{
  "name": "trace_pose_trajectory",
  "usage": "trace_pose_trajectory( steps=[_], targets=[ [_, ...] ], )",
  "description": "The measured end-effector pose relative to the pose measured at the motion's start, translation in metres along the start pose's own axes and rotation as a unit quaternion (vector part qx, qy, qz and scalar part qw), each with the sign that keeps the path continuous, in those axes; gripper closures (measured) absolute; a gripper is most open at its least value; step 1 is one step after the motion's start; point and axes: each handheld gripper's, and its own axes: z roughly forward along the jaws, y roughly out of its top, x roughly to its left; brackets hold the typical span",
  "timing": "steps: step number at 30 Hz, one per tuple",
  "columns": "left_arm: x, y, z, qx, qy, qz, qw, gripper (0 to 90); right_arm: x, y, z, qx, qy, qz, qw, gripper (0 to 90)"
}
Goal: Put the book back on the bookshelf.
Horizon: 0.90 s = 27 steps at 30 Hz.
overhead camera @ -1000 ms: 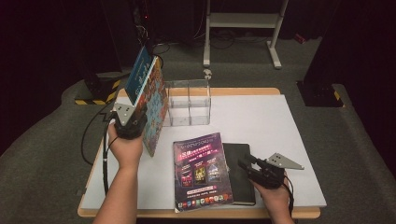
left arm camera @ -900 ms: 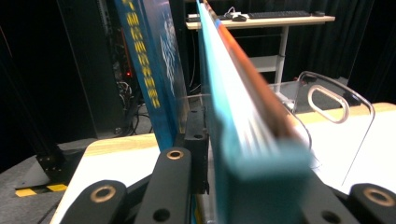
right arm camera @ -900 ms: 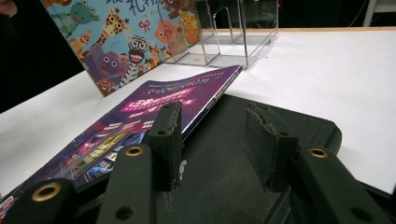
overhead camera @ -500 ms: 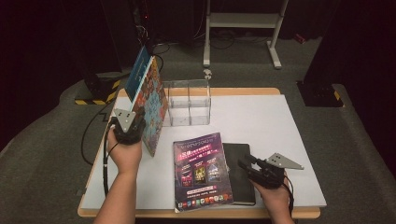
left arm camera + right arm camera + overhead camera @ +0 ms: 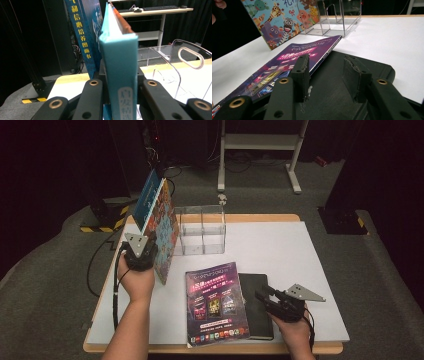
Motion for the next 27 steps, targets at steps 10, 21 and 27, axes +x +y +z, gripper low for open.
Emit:
trace_pose_trajectory(
  steps=[10,21,27],
  targets=[
    [0.0,-0.002,-0.004,0.001,-0.001,0.013,0.9999,75.6,0.001,0.0,0.001,0.002,0.001,-0.001,1.0,56.3],
    [0.007,-0.009,-0.031,-0.024,-0.011,0.008,0.9996,73.0,0.002,-0.001,0.002,0.004,0.001,-0.003,1.0,56.2],
    [0.009,-0.014,-0.038,-0.029,-0.012,0.003,0.9995,76.5,0.002,-0.001,0.003,0.005,0.001,-0.003,1.0,56.3]
  ],
)
